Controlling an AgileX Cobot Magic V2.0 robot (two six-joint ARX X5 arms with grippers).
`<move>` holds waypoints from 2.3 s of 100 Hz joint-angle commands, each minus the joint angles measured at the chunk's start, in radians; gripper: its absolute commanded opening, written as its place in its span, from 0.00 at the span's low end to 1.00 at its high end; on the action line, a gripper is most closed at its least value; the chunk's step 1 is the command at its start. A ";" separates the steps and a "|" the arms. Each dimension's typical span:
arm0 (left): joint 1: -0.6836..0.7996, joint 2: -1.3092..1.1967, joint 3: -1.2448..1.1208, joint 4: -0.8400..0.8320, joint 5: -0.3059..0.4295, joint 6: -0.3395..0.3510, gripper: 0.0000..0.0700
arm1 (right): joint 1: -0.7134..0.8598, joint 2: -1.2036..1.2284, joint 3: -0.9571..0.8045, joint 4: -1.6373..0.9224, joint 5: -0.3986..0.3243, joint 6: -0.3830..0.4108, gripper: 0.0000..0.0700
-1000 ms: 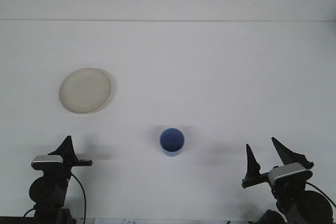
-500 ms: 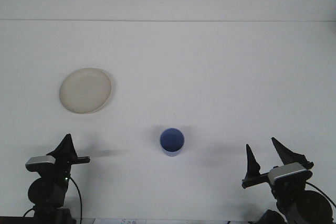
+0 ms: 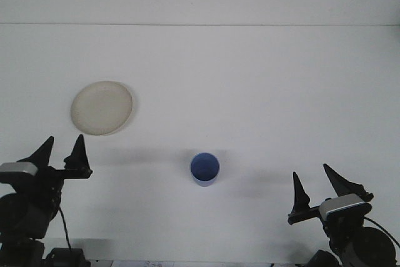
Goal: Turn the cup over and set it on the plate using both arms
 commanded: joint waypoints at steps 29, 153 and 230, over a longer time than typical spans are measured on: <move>-0.098 0.444 0.379 -0.256 0.323 0.127 0.94 | 0.008 0.003 0.008 0.004 -0.002 0.002 0.72; -0.693 1.330 0.806 -0.573 0.159 0.300 0.87 | 0.008 0.003 0.008 -0.015 -0.002 0.007 0.72; -0.722 1.352 0.806 -0.556 0.144 0.314 0.01 | 0.008 0.003 0.008 -0.019 -0.002 0.018 0.72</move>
